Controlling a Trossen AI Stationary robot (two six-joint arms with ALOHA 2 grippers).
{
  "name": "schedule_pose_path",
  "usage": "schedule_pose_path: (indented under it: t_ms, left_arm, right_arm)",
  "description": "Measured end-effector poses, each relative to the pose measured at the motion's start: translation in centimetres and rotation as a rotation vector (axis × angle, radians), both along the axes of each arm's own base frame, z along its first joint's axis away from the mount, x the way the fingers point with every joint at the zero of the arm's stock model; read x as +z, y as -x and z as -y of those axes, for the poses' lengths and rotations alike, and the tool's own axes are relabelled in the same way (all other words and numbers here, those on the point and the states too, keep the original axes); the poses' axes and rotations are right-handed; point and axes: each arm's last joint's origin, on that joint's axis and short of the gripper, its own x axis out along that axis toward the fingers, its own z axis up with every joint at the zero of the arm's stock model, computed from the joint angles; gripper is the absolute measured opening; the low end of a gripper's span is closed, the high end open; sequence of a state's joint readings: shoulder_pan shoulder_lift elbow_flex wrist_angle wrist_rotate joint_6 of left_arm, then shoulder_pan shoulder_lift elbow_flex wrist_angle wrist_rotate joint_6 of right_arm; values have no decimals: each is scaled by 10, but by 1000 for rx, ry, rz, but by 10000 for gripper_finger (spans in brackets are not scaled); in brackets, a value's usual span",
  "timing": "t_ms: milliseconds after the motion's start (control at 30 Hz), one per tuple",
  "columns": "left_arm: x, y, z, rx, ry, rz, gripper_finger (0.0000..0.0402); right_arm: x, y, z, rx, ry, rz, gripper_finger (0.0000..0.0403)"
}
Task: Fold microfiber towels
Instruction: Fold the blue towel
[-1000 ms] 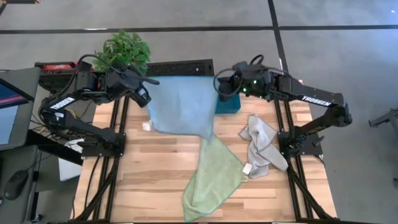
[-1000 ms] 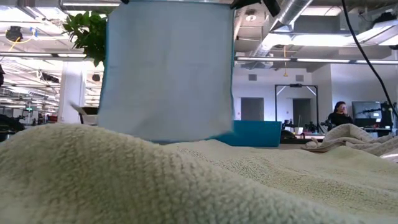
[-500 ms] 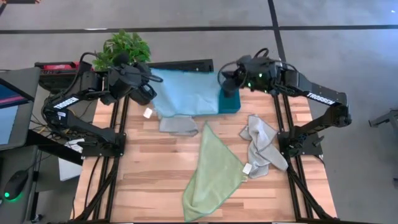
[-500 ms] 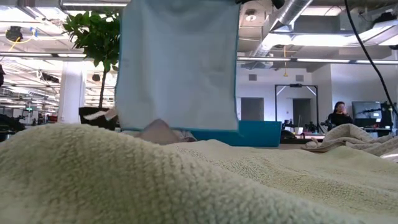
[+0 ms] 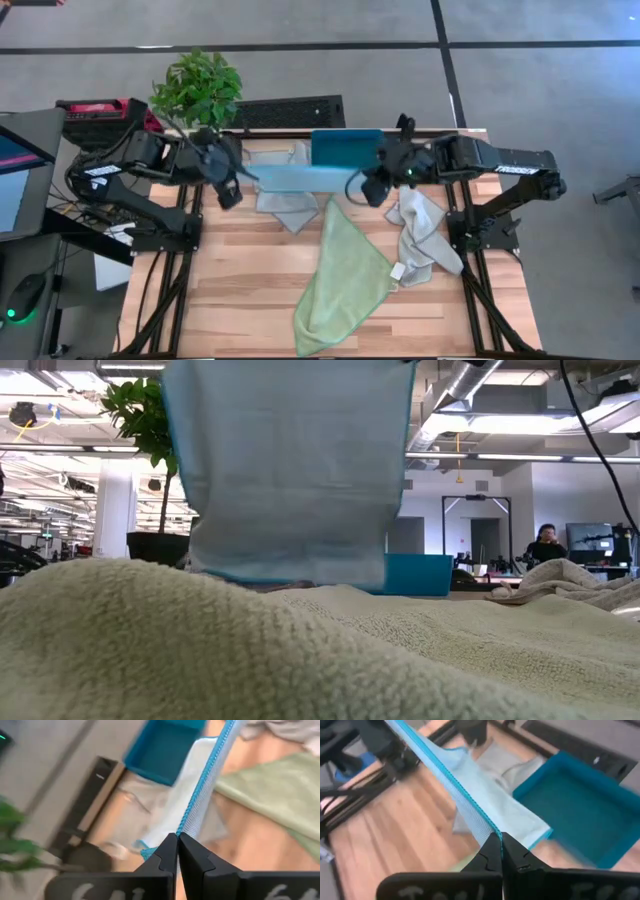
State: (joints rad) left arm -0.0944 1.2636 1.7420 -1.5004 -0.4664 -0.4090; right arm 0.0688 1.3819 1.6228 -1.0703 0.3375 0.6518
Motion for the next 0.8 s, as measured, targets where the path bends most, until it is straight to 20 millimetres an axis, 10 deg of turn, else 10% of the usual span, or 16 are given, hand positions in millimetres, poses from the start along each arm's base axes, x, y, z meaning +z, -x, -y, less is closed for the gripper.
schedule_pose_path:
  t_ms: [800]
  left_arm:
    - [-104,-26,136,-51,465,-167,0]
  right_arm:
    - [-95,2,-104,193,-362,-85,4]
